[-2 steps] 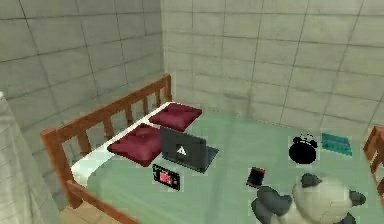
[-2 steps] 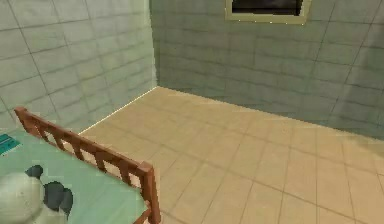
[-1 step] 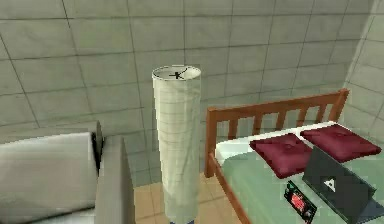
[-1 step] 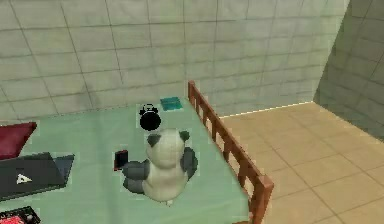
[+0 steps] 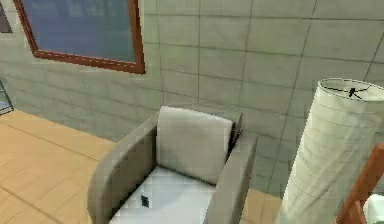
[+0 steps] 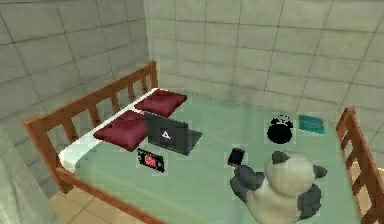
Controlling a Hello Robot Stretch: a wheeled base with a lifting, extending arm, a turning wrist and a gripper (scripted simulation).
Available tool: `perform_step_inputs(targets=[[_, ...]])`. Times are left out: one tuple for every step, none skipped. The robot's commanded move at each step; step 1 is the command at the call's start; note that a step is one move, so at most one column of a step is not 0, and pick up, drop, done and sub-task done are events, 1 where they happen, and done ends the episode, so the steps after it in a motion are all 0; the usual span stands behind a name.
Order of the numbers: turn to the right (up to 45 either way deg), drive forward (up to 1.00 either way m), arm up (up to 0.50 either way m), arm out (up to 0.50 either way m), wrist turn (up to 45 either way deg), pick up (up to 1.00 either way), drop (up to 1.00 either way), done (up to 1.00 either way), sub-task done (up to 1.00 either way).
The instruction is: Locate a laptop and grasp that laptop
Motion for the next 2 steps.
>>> perform_step_inputs(targets=[[45.0, 0.0, 0.0, 0.0, 0.0, 0.0, 0.0, 0.0, 0.0], [45.0, 0.0, 0.0, 0.0, 0.0, 0.0, 0.0, 0.0, 0.0]])
